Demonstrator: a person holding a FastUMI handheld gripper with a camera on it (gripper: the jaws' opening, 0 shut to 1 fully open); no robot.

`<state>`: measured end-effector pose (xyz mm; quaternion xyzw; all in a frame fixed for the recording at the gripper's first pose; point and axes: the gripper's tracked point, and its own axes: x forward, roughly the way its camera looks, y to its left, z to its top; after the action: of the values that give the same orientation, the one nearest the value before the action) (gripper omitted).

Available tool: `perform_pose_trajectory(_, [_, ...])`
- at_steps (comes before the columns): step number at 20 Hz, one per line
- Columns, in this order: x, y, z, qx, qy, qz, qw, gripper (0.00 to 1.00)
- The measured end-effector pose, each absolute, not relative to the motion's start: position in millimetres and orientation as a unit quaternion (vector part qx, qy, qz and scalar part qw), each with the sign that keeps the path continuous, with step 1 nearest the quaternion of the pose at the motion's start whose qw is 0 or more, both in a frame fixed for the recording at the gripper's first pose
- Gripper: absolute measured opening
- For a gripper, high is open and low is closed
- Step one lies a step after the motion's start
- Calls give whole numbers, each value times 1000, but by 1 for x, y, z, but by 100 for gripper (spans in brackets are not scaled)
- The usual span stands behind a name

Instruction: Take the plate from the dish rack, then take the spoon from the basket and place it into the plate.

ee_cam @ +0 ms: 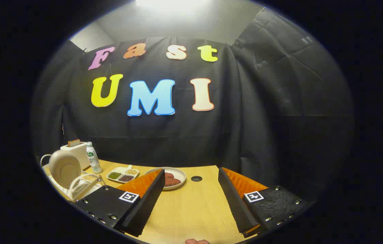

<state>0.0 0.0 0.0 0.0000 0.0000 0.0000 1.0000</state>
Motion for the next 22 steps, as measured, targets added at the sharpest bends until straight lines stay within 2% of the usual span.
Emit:
perform_pose_trajectory(8, [-39, 88, 75, -7, -24, 9, 1000, 97])
perform_pose_trajectory(18, [-47, 167, 93, -25, 11, 39, 999, 97])
perform_pose_trajectory(22, [-39, 200, 87, -17, 57, 73, 996, 97])
